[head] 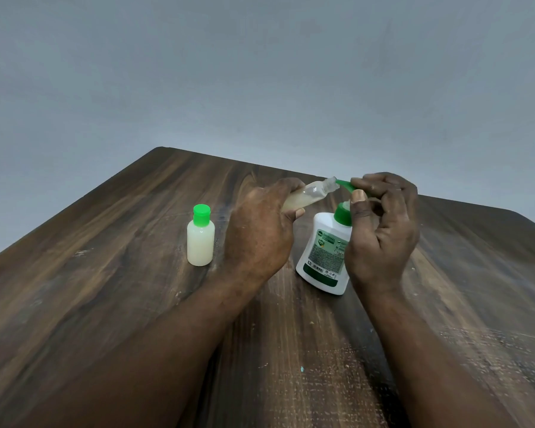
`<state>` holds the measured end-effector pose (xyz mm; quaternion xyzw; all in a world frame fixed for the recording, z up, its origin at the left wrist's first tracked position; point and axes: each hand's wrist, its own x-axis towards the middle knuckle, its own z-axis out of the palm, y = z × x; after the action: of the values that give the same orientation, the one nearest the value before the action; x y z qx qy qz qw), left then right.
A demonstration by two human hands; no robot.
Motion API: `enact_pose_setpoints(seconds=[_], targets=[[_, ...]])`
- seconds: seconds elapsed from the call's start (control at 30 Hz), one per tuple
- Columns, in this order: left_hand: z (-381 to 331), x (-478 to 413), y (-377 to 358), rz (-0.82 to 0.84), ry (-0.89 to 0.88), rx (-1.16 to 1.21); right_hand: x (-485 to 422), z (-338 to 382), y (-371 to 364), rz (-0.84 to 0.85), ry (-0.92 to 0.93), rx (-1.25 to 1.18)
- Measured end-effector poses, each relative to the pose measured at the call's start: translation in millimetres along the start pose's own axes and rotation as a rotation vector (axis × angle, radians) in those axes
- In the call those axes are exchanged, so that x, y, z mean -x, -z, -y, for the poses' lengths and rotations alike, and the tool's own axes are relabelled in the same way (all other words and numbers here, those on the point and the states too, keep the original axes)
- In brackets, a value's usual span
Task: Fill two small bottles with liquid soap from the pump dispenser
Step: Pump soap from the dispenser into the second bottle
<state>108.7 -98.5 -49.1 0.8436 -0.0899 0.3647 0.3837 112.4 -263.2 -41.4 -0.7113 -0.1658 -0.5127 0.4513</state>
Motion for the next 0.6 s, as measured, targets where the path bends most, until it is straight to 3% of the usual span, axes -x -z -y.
enact_pose_setpoints(seconds=[0.33,0.6], targets=[[-0.8,-0.6,0.2,-0.012,0.009,-0.028,-1.8,4.7,2.8,0.032,-0.063,-0.057],[2.8,-2.2,-1.2,-0.015,0.012,-0.047,6.5,-4.1,0.1,0.082,0.174,0.216]])
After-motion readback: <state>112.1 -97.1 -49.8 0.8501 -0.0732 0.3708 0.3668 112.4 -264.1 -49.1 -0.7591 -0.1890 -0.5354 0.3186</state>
